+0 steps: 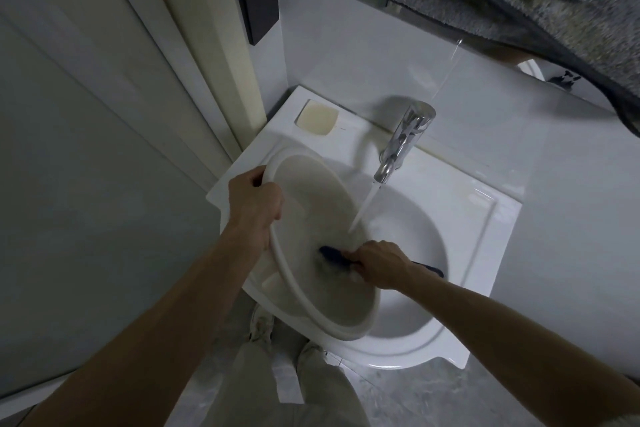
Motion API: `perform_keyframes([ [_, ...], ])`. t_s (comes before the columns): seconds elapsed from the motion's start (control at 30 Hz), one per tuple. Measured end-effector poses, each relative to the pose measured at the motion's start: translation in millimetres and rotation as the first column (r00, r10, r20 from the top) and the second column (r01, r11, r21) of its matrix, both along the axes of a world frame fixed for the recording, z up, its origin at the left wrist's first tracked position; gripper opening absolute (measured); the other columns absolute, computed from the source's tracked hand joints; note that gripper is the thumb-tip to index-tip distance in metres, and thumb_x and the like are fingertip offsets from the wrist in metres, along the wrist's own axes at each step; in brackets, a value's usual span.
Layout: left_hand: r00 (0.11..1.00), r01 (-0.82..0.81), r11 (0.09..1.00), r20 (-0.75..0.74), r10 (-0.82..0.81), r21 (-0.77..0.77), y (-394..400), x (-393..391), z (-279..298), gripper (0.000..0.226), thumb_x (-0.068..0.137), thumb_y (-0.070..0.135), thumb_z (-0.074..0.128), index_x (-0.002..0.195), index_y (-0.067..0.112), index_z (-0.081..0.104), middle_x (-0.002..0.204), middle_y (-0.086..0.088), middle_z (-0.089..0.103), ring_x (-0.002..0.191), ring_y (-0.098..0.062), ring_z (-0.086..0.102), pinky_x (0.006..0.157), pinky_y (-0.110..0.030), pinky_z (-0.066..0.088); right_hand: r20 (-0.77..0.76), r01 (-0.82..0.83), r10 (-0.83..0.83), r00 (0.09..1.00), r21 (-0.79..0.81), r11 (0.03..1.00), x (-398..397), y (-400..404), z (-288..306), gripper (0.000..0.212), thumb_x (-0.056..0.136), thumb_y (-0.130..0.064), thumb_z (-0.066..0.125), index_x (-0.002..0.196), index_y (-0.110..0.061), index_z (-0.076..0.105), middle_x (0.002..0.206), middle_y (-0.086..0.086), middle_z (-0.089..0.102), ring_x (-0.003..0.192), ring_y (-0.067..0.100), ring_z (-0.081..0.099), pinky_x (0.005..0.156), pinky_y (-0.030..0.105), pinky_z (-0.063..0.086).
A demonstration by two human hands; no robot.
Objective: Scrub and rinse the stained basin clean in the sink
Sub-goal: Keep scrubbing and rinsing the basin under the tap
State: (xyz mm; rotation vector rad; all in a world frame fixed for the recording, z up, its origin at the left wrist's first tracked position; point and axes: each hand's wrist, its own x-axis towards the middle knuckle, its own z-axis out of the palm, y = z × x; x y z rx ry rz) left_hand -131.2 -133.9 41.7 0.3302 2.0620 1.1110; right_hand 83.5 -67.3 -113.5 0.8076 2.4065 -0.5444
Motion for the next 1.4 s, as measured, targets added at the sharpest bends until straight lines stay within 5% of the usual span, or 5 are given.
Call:
perform_keyframes([
  [0.37,0.999,-0.009,1.000,0.035,0.010,-0.019,6.4,-6.5,-5.4,0.037,0.056,-0.018,0.038,0.087,-0.014,0.058,0.066,-0.013,0.041,0.065,-0.026,0.040,0.060,-0.035,0.039,-0.111,0.238,-0.222,0.969,0.158,0.958,10.1,7.7,-7.4,0.038,0.103,-0.033,0.036,0.140,-0.035,0.045,0.092,0.003,0.055,0.069,0.025,0.054,0.061,0.032,0.041],
  [0.8,0.974,-0.022,0.998,0.226,0.035,-0.058,-8.7,-13.4,-35.9,0.029,0.049,-0.014,0.042,0.074,-0.010,0.057,0.073,-0.013,0.047,0.075,-0.030,0.049,0.065,-0.036,0.047,-0.091,0.526,-0.572,0.815,-0.296,0.797,-64.5,-19.3,8.9,0.033,0.103,-0.022,0.036,0.124,-0.007,0.057,0.115,0.017,0.063,0.108,0.037,0.059,0.086,0.035,0.044],
  [1.1,0.902,-0.185,0.977,0.376,0.213,-0.108,-41.7,-26.0,-70.2,0.060,0.037,-0.009,0.040,0.086,0.007,0.072,0.085,-0.015,0.062,0.081,-0.035,0.057,0.055,-0.030,0.050,0.071,0.235,-0.242,0.968,-0.601,0.764,-12.8,-17.4,42.3,0.037,0.102,-0.029,0.044,0.136,-0.028,0.058,0.065,0.004,0.057,0.032,0.007,0.042,0.037,0.021,0.041],
  [1.3,0.870,-0.237,0.968,0.427,0.248,-0.079,-47.9,-16.3,-79.1,0.068,0.036,-0.010,0.040,0.088,0.014,0.076,0.094,-0.017,0.069,0.088,-0.038,0.061,0.067,-0.036,0.055,0.148,0.379,-0.361,0.921,-0.118,0.918,-3.2,10.9,10.5,0.031,0.098,-0.017,0.044,0.116,-0.004,0.065,0.120,0.012,0.064,0.108,0.029,0.059,0.089,0.029,0.045],
  [1.4,0.872,-0.199,0.978,0.445,0.205,-0.061,-42.4,-3.2,-76.5,0.060,0.045,-0.016,0.039,0.077,0.018,0.077,0.090,-0.013,0.069,0.085,-0.037,0.061,0.068,-0.037,0.053,0.027,0.481,-0.482,0.876,-0.127,0.867,-30.0,2.7,-1.4,0.031,0.100,-0.021,0.040,0.116,-0.009,0.064,0.123,0.016,0.064,0.110,0.035,0.059,0.092,0.037,0.049],
])
